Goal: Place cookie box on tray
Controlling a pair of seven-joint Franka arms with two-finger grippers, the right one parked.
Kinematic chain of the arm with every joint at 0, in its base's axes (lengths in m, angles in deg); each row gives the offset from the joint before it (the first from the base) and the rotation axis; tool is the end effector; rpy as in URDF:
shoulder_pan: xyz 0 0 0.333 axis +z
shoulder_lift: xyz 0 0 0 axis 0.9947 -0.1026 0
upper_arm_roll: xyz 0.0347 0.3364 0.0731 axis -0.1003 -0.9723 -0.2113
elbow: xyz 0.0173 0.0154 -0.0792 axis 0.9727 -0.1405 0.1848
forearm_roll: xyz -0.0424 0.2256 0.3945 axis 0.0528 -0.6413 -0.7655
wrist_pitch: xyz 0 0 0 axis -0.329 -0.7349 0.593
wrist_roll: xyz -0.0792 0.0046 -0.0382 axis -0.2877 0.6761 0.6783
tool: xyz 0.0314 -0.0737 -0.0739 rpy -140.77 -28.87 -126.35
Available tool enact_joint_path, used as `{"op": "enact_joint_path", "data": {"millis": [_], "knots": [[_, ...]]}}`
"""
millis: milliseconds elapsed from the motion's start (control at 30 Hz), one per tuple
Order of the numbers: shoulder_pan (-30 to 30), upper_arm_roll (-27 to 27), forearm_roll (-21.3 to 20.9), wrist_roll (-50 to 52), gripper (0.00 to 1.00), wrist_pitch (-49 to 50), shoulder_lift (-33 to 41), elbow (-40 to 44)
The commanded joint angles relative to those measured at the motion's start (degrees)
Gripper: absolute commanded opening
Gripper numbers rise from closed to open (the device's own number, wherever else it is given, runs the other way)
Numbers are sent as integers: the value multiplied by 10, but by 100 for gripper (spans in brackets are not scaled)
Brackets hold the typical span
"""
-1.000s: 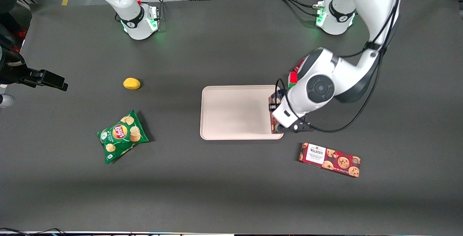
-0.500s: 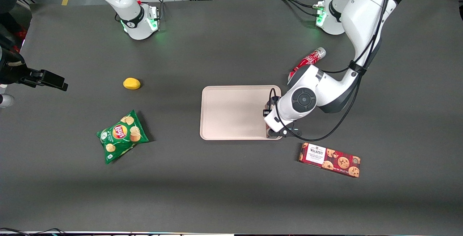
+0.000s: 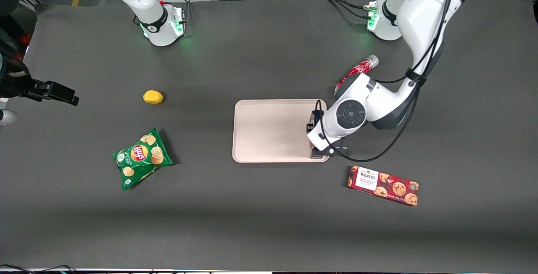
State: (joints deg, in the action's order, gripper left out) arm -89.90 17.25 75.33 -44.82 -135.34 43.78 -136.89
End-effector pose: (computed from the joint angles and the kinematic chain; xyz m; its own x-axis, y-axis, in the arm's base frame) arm 0.6191 -0.3702 0.2515 0.9815 -0.0602 -0.1818 -0.0496 -0.9968 0.0621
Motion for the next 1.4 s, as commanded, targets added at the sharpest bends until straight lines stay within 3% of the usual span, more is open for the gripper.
{"op": "enact_joint_path", "data": {"millis": [0,167,333,633,800,1033,1367], "knots": [[13,-4,-1,8,100,99,83,10],[43,-8,25,4,100,187,148,40],[44,-48,29,-11,100,287,220,71],[44,-186,66,-149,100,450,347,122],[45,-239,66,-228,100,436,423,38],[45,-258,67,-250,100,326,501,-110],[44,-262,67,-263,100,316,506,-120]]}}
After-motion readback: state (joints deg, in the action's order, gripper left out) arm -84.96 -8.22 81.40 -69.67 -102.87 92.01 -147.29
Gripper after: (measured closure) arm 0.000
